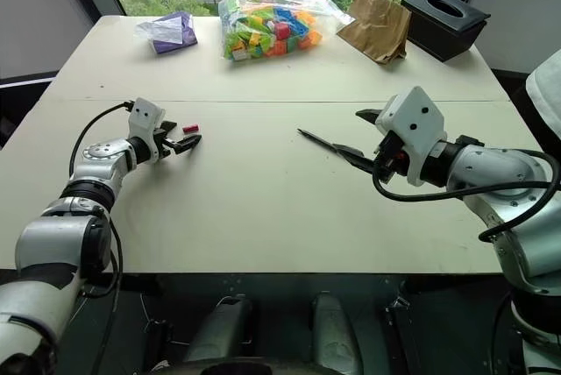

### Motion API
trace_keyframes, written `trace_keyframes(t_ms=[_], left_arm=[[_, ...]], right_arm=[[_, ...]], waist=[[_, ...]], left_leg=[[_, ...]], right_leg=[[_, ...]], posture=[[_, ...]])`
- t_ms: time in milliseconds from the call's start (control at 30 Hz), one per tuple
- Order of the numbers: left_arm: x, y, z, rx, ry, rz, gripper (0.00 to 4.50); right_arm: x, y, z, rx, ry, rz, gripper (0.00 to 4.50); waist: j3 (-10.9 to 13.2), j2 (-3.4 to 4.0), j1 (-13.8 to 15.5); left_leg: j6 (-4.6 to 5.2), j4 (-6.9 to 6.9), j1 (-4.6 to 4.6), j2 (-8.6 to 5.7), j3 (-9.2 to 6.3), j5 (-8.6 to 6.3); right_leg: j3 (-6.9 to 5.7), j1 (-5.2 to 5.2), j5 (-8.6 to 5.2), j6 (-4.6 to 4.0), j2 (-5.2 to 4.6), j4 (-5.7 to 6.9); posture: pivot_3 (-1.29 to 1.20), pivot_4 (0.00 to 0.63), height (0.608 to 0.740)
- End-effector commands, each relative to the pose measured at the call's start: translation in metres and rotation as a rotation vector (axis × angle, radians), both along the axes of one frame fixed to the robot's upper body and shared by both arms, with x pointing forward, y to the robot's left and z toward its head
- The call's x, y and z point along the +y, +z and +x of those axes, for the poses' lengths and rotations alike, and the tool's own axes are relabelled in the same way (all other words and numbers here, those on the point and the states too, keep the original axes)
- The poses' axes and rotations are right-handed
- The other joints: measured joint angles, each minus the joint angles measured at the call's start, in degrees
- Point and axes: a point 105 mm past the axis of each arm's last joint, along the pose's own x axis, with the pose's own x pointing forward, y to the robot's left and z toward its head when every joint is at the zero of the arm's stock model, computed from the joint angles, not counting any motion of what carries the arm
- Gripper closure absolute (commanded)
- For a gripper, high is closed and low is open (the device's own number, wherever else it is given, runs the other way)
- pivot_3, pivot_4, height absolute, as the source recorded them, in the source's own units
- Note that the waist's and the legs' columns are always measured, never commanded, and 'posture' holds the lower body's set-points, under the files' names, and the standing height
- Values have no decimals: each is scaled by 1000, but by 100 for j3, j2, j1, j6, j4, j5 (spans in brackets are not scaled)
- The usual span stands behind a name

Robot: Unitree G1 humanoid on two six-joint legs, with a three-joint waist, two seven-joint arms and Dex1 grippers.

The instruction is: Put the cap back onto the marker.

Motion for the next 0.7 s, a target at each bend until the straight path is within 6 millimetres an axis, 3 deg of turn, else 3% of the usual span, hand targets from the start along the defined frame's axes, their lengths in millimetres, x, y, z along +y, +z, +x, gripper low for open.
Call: trace_keyframes(t_ms=[33, 67, 100, 433, 700], left_arm=[[-5, 1, 2, 2, -16, 22, 919], [-7, 2, 3, -3, -20, 18, 919], [-9, 3, 3, -5, -23, 15, 1319], [-19, -13, -4, 21, -71, 0, 1319], [-15, -23, -8, 32, -59, 9, 1319]], right_arm=[[-3, 14, -2, -56, -4, -17, 1161], [-3, 15, -2, -56, -2, -22, 1161], [-3, 16, -2, -55, 0, -25, 1161], [-4, 18, -2, -44, 16, -51, 1161], [-3, 19, -2, -30, 31, -67, 1161]], waist=[[0, 0, 2], [0, 0, 7], [0, 0, 13], [0, 0, 47], [-1, 0, 42]], left_leg=[[0, 0, 0, 0, 0, 0], [0, 1, 0, 0, -1, 0], [0, 2, 0, 0, -1, 0], [0, 4, 0, -3, -3, 0], [0, 4, 0, -3, -2, 0]], right_leg=[[0, 0, 0, 0, 0, 0], [0, 0, 0, 0, 0, 1], [0, 1, 0, 0, 0, 1], [0, 6, 1, 3, -2, -2], [0, 6, 1, 3, -2, -3]], posture=[[0, 150, 740], [0, 150, 740], [0, 150, 740], [0, 150, 740], [0, 150, 740]])
